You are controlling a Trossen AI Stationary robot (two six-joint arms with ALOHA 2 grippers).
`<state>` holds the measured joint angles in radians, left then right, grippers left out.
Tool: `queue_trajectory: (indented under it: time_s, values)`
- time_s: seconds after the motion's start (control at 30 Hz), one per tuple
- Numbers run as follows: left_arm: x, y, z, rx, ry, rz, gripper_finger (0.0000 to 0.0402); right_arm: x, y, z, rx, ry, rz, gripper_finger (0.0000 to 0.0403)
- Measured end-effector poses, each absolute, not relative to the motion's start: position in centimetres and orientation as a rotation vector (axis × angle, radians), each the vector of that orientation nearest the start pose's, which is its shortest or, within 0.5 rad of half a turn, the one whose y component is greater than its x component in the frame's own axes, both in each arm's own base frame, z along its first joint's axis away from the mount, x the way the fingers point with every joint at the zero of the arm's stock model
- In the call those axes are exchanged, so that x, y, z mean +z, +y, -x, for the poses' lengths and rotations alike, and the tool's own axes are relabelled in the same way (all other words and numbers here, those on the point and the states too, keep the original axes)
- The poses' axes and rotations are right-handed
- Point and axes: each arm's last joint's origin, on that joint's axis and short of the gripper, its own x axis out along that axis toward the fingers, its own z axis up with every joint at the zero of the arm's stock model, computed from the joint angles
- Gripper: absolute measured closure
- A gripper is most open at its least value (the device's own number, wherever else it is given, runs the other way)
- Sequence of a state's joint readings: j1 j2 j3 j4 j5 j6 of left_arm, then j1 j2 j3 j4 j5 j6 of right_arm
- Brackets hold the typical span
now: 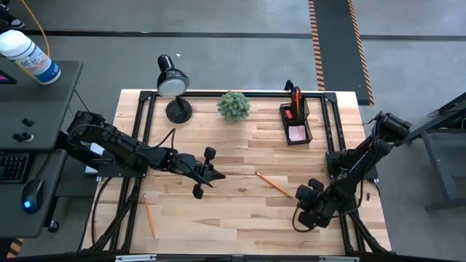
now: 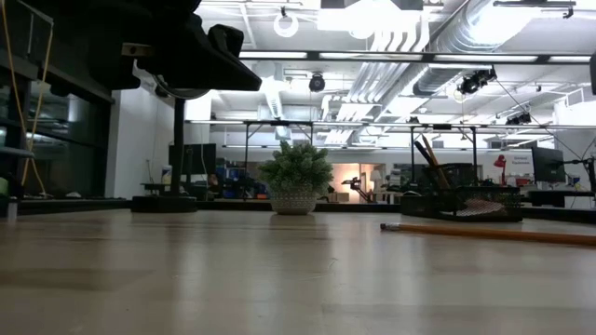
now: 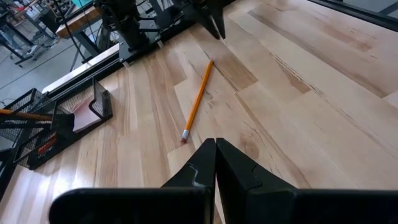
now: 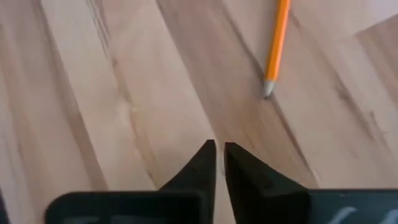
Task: Pick and place office supplies into organizer
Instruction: Put the right pencil into the desk organizer
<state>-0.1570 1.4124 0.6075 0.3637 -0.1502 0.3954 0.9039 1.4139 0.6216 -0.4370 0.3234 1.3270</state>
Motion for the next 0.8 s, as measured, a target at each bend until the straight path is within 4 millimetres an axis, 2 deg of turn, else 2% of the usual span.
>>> queue_trajectory:
  time_s: [0.23, 0.37, 0.63, 0.8]
  values:
    - [18.7, -3.9, -27.5, -0.096, 0.440, -0.458, 0.0401, 13.9, 16.8, -14.5, -0.257, 1.035, -0.429, 0.0305]
    - [18.5, -3.9, -27.4, -0.100, 0.461, -0.460, 0.0401, 13.3, 16.8, -13.8, -0.258, 1.025, -0.422, 0.0279]
    - [18.5, -3.9, -27.5, -0.099, 0.460, -0.460, 0.0401, 13.1, 17.3, -13.0, -0.253, 0.958, -0.372, 0.0269]
    - [18.5, -3.9, -27.5, -0.099, 0.460, -0.457, 0.0401, 11.4, 17.7, -13.1, -0.283, 0.987, -0.322, 0.0269]
